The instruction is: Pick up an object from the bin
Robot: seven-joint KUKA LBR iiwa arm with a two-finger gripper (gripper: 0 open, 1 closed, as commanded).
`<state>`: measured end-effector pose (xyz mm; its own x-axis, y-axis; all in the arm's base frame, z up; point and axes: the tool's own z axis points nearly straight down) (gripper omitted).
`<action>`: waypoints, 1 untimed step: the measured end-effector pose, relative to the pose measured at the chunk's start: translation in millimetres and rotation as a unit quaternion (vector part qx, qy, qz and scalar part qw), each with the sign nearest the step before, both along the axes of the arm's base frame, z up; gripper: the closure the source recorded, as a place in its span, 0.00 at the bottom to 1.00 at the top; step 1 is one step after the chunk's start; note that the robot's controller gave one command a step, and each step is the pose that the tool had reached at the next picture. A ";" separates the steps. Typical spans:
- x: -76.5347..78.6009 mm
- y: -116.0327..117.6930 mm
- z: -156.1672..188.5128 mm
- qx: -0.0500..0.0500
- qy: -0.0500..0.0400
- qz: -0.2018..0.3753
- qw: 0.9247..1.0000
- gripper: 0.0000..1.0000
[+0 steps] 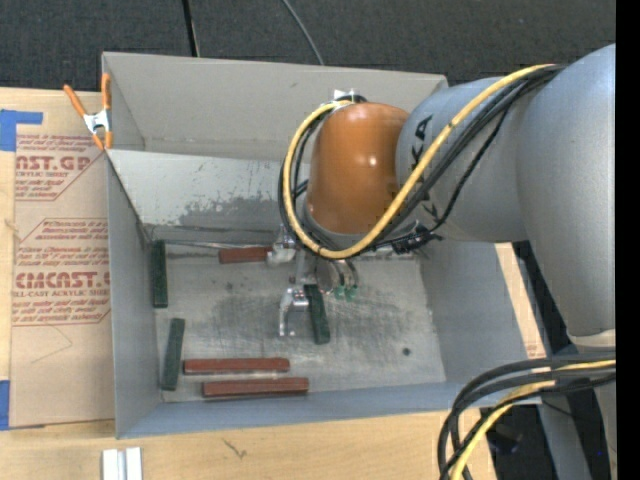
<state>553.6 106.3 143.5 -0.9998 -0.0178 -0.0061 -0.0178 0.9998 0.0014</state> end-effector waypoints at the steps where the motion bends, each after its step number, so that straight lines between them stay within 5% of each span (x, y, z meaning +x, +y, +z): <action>1: -6.7 -6.9 -47.4 0.000 0.002 0.020 1.000 0.00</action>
Offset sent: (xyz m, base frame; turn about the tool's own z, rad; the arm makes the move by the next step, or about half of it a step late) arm -0.0568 -0.1039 -0.0735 0.1610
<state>546.8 99.5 96.1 -0.9983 -0.0579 -0.0018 -0.0579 0.9983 0.0014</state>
